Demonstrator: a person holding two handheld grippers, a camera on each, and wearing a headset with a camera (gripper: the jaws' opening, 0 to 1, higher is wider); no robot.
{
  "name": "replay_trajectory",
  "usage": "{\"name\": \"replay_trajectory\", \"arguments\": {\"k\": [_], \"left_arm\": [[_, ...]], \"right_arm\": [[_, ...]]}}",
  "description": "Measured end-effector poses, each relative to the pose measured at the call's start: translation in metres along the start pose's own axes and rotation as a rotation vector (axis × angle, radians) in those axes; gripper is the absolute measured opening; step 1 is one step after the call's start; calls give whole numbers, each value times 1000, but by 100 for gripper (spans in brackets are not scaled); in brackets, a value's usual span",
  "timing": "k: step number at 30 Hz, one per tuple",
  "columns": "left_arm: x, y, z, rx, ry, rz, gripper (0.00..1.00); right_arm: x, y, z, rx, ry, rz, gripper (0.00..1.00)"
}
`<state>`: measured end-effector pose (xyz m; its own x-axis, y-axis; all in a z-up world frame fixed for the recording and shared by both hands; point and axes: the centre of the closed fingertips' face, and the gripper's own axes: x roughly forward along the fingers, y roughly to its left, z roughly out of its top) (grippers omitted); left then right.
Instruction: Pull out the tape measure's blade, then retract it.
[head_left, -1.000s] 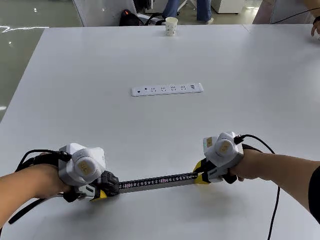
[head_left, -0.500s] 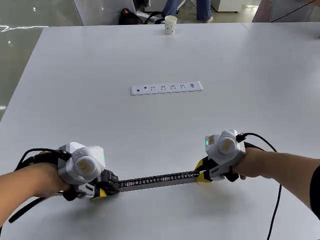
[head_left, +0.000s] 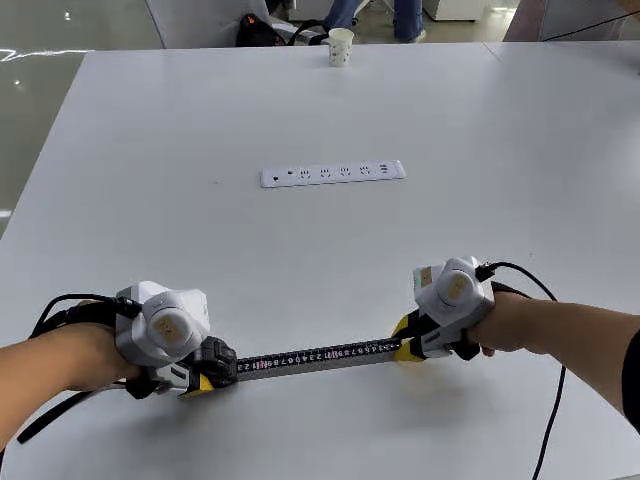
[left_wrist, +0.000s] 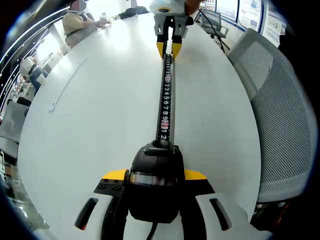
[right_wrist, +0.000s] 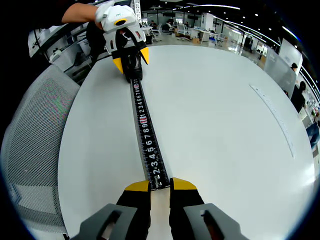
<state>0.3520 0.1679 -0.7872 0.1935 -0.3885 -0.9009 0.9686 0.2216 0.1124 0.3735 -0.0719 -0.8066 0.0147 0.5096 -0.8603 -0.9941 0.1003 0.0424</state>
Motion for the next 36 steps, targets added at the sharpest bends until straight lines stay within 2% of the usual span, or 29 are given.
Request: {"name": "replay_trajectory", "arguments": {"k": [36], "left_arm": [[0, 2, 0, -3, -4, 4, 34]], "right_arm": [[-1, -1, -3, 16, -9, -3, 10]]}}
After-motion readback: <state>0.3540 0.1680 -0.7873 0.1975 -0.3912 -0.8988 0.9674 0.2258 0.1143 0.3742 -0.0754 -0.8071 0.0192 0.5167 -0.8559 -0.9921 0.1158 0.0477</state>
